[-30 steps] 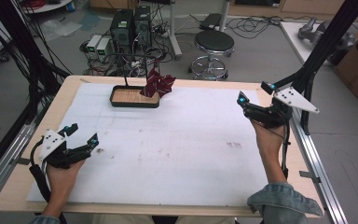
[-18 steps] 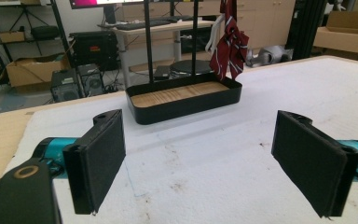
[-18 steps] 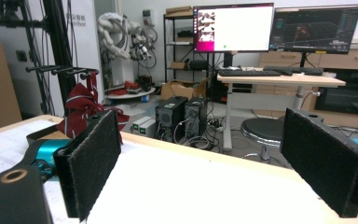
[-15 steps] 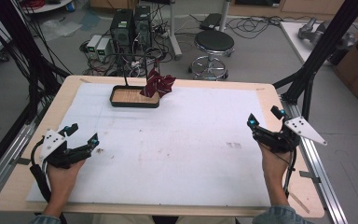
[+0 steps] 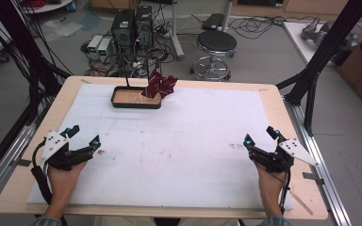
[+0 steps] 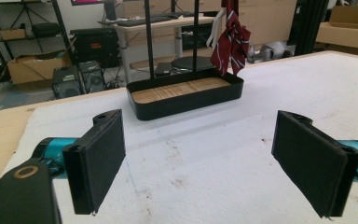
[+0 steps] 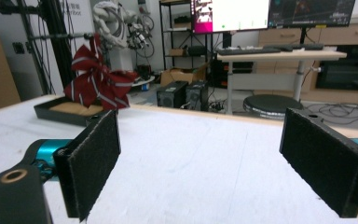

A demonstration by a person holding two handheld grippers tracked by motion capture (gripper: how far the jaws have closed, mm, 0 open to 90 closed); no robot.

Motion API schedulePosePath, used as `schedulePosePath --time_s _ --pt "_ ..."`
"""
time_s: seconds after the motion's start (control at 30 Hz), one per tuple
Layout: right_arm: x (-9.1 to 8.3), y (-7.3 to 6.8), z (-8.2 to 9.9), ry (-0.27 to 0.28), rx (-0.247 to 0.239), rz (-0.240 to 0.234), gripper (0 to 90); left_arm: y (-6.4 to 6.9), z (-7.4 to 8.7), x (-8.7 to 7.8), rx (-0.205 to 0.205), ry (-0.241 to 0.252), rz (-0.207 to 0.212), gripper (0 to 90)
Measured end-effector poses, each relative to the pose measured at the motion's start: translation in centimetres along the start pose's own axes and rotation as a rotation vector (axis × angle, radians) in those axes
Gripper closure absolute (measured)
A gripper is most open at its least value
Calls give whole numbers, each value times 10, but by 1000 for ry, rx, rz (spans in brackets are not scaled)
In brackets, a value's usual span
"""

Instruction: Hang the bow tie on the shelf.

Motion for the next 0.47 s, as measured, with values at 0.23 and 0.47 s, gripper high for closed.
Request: schedulePosePath --time_s 0.23,0.47 --pt "-2 -5 13 -20 4 -7 114 0 1 0 3 -2 -2 175" --pt "-4 -4 12 -13 7 -6 114 0 1 1 1 -3 -3 176"
Point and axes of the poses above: each handheld gripper's, and its own axes: x roughly forward along the jaws, z roughly out of its underside, y roughly to its right, the point moved 8 cm from there along x, roughly forward along the jaws, and after that the axes turned 7 degrees about -x, right-handed, at the moved point
